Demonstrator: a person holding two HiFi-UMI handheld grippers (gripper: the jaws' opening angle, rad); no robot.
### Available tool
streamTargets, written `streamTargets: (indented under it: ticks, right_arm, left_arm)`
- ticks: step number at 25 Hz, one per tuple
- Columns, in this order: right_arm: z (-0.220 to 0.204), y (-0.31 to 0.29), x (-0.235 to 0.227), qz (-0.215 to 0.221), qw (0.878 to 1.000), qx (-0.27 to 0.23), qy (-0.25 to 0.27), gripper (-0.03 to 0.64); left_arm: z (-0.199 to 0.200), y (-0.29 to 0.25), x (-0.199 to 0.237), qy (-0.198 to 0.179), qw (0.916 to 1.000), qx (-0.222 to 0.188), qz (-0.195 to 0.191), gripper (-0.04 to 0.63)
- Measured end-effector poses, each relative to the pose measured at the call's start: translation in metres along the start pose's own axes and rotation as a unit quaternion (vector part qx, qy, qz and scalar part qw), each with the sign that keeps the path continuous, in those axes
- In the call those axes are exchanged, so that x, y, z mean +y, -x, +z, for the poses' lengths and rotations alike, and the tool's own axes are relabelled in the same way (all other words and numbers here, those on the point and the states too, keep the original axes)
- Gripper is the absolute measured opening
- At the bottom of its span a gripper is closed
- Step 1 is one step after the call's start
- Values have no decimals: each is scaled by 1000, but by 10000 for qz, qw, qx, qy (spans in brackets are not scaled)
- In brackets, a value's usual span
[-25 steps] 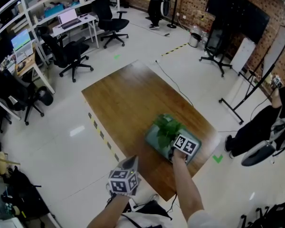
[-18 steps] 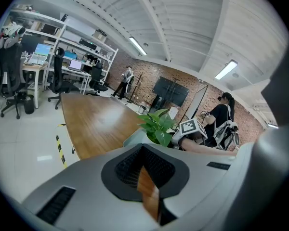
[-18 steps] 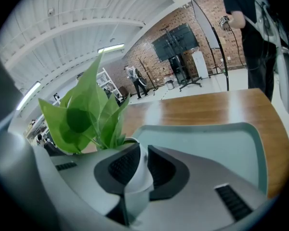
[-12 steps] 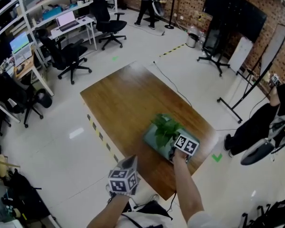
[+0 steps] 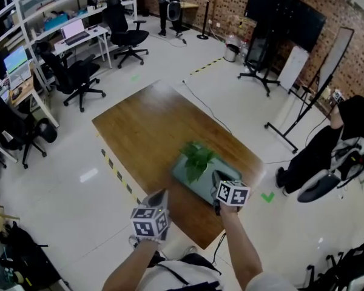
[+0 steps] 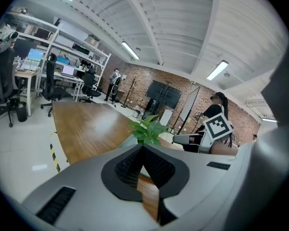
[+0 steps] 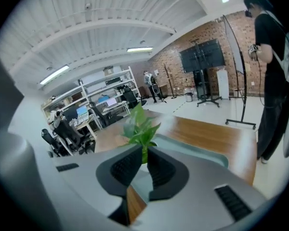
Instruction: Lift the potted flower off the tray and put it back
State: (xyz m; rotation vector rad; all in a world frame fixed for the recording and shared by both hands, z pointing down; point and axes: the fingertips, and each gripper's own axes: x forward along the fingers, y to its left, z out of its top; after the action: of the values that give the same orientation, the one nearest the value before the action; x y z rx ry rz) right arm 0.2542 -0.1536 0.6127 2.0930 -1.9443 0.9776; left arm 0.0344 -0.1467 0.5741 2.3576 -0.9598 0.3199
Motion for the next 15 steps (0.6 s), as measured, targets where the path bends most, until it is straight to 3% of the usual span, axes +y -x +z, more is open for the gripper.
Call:
streamTargets:
  ticks: [7, 15]
  right_arm:
    - [0, 61, 44, 332, 9977, -79, 593, 23]
    - [-29, 103, 67, 320, 9949, -226, 929, 20]
  left_arm:
    - [-2, 6, -18, -203, 9997, 25, -168, -3]
    - [-16, 18, -28, -194, 9996, 141, -126, -3]
